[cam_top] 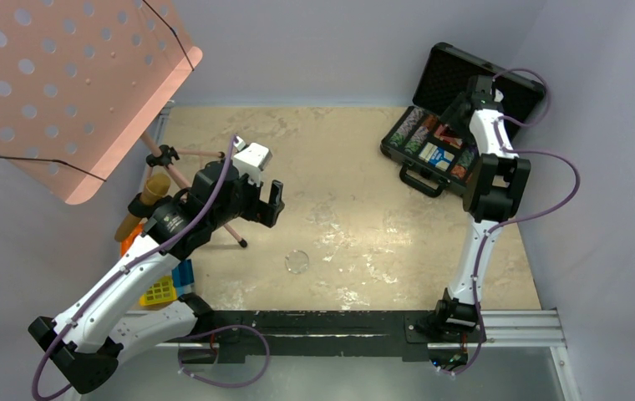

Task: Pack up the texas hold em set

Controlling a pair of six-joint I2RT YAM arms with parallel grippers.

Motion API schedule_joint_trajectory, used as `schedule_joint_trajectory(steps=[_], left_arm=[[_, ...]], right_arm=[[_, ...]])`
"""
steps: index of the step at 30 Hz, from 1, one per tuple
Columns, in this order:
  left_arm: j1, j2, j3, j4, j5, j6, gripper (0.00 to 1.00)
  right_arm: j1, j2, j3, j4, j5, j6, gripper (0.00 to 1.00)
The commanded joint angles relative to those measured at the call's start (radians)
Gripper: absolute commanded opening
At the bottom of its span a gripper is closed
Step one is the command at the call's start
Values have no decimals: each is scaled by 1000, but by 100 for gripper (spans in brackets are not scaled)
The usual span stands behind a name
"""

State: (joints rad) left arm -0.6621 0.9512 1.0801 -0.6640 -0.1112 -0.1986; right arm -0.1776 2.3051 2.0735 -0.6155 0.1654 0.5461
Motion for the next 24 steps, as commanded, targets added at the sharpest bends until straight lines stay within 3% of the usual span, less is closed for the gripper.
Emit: schedule_joint_trajectory(steps=[1,12,19,24], left_arm=[[5,-17,-7,19,6,-5,100],[6,-21,-6,19,1,-4,100],[5,-45,-17,31,-7,2,100],[5,-62,-27,46,-5,4,100]], right_arm=[[-6,2,-7,-1,4,5,80],[-6,-149,-110,78,16,-27,83],[-6,-265,-186,110,48,-155,84],[10,-426,-348,209,-36,-289,84]])
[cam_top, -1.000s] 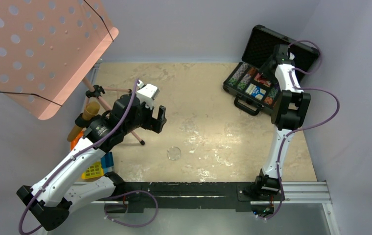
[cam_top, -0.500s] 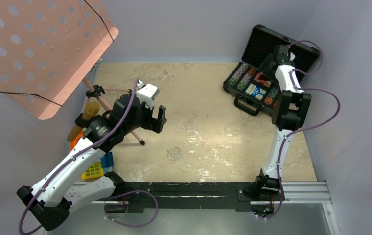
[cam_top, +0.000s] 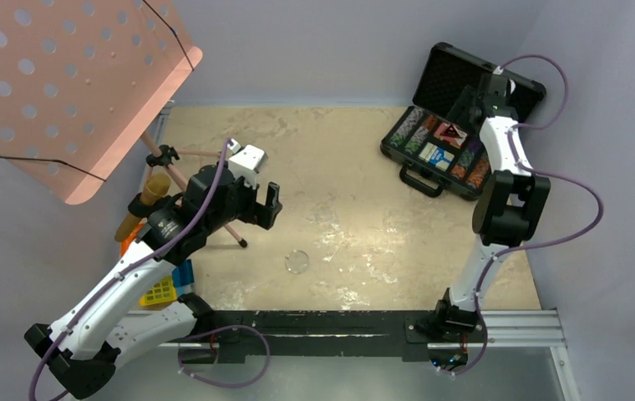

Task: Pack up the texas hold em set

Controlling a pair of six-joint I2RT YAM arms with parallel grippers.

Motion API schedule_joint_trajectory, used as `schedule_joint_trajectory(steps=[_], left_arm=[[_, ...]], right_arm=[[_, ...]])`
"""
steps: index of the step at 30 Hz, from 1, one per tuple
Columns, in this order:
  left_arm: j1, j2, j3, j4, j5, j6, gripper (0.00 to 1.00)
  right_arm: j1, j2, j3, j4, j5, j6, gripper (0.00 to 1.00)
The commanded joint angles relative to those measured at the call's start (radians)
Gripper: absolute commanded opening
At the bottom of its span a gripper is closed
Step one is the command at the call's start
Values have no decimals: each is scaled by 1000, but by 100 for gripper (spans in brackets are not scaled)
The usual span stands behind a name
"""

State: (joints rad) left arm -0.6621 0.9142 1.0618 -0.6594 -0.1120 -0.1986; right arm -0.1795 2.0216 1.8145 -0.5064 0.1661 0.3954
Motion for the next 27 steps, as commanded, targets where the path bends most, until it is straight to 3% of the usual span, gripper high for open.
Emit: schedule_joint_trajectory(steps=[1,6,10,15,21,27], left_arm=[[4,-27,-11,42,-1,0,100],[16,-22,-10,61,67,-41,100],[81,-2,-7,69,151,-76,100],[147,4,-6,62,141,-81,100],[149,-34,-19,52,-32,-40,100],[148,-47,-40,84,-15,-44,100]], right_arm=[[21,-179,-127,114,-56,-169,84],[119,-386,-371,227,-163,-295,82],[310,-477,-417,179,-144,-350,81],[523,-535,-487,150,-202,-261,79],[763,-503,-582,94,-184,-147,79],[989,-467,-647,93,-152,-36,78]])
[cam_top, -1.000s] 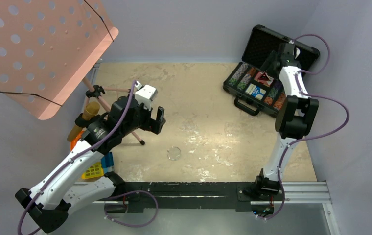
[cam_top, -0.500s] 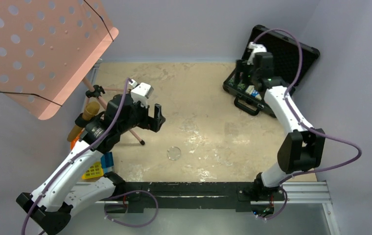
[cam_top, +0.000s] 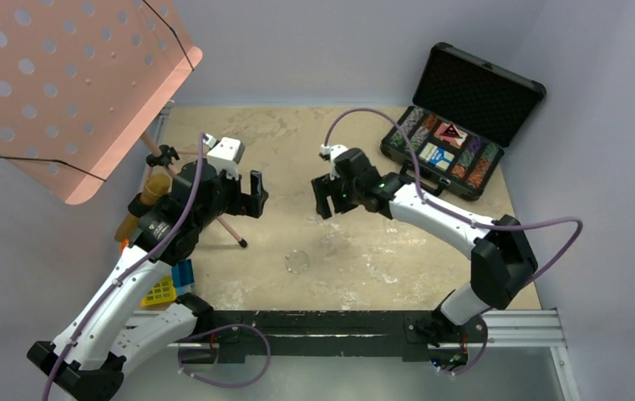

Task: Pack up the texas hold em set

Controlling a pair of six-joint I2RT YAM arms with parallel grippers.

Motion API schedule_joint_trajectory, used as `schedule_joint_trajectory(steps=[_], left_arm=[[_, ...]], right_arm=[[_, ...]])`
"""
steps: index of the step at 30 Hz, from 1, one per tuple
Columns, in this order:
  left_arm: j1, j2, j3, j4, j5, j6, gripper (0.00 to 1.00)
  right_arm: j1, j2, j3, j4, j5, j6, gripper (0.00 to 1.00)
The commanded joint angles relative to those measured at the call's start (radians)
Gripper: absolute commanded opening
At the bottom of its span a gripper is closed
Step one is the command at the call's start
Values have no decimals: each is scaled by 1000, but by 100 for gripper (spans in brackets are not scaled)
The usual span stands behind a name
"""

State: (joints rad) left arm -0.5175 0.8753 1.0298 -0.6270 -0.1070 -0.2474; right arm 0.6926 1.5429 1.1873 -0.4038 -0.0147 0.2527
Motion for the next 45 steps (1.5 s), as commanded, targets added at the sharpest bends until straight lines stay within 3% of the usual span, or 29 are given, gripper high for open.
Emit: schedule_joint_trajectory(steps=[1,11,45], left_arm=[[4,-4,-7,49,-17,4,100],[4,-7,-5,48,-16,5,100],[4,2,-3,43,-9,-4,100]], right_arm=[[146,23,-20,-12,31,129,78],[330,217,67,-75,77,259,79],[465,431,150,-128,267,332,77]])
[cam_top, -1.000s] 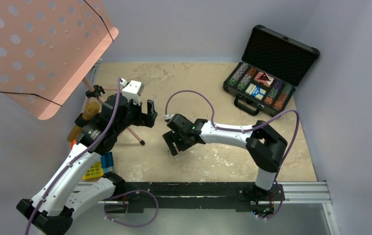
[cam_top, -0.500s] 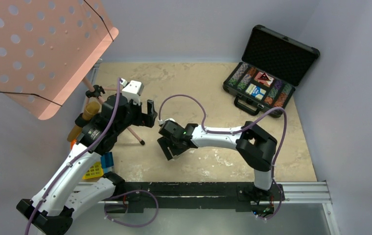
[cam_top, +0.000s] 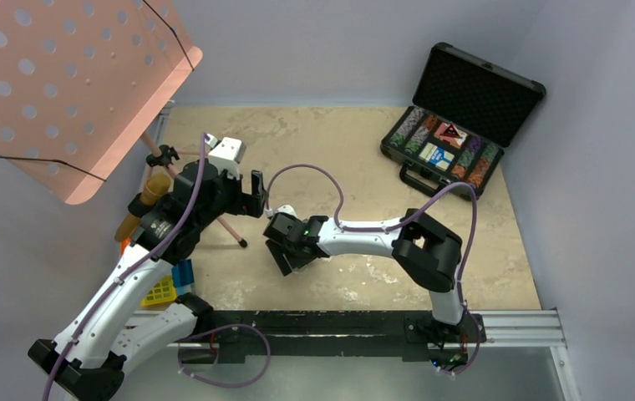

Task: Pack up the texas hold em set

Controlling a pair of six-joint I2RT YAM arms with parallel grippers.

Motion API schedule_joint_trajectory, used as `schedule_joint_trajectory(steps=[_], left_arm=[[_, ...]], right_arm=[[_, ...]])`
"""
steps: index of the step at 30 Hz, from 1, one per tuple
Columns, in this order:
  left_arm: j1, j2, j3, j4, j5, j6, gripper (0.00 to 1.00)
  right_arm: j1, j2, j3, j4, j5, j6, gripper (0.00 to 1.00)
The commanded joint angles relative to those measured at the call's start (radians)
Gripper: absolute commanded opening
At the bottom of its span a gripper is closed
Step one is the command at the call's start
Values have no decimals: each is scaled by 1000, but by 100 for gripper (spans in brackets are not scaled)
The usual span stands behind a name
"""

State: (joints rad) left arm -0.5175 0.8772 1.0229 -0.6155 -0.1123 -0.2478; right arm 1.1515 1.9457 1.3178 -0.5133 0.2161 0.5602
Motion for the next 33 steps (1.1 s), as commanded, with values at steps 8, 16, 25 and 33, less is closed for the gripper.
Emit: schedule_joint_trajectory(steps=[8,16,25,33], left_arm=[[4,-1,3,33,-3,-5,100],[4,-7,4,34,-9,-5,100],[4,-16,3,33,-20,-6,100],[5,-90,-37,82,-58,-3,100]], right_arm=[[13,48,1,-41,72,36,73],[13,44,-5,-38,76,36,40],[-17,-1,-21,-21,99,15,18],[-180,-205,-78,-24,132,-69,19]])
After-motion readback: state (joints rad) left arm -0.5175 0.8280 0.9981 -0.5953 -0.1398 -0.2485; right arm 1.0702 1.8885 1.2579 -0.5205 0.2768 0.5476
